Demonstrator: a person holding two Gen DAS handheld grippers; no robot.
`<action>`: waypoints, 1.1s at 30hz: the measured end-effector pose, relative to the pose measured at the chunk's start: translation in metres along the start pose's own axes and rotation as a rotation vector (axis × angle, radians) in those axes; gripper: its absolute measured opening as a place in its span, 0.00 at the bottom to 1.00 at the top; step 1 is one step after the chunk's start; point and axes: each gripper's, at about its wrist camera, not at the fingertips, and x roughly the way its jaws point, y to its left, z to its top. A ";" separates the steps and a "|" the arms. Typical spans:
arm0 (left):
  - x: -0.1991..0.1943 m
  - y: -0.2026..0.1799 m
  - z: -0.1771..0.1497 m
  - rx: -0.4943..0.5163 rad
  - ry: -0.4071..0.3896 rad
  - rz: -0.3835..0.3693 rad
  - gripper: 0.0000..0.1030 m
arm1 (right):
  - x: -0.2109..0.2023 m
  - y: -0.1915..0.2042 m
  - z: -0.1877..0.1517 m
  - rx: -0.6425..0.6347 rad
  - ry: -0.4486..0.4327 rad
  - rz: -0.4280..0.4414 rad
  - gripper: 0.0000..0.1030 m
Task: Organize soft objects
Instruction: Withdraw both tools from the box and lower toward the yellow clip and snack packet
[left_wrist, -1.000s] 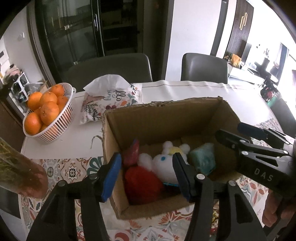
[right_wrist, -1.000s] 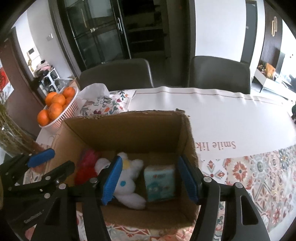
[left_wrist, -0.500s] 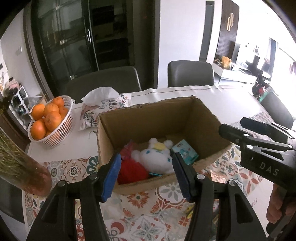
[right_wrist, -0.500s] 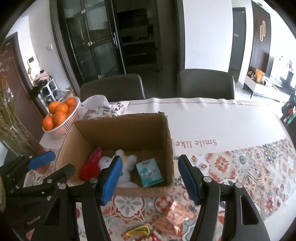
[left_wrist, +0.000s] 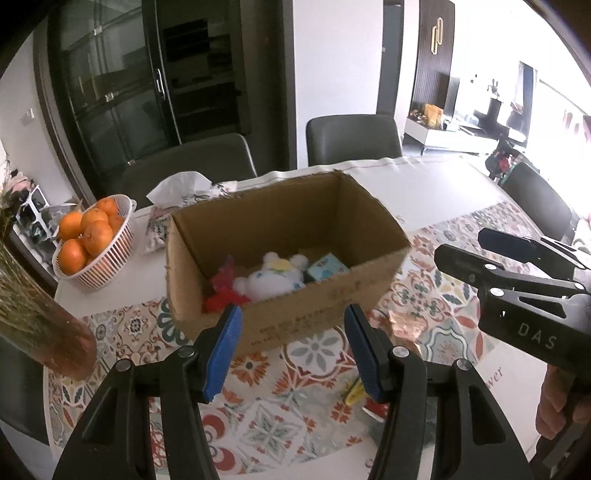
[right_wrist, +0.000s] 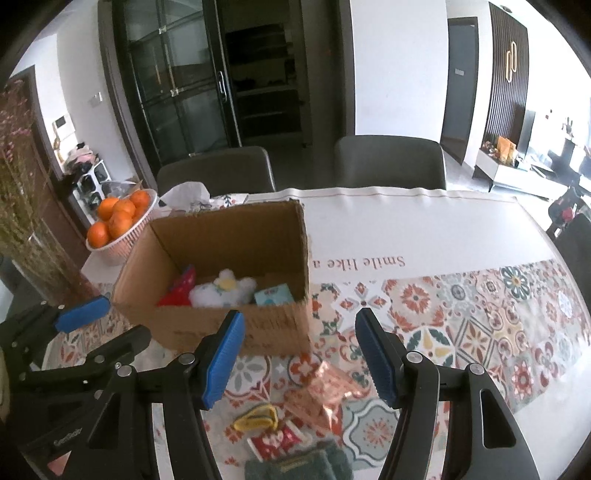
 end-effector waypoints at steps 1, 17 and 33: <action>-0.001 -0.003 -0.003 0.003 0.003 -0.005 0.55 | -0.002 -0.001 -0.004 -0.002 0.000 0.001 0.62; 0.001 -0.039 -0.049 0.055 0.055 -0.052 0.55 | -0.028 -0.023 -0.060 0.020 0.006 -0.023 0.62; 0.044 -0.056 -0.088 0.206 0.150 -0.066 0.55 | 0.008 -0.033 -0.109 0.061 0.039 0.007 0.62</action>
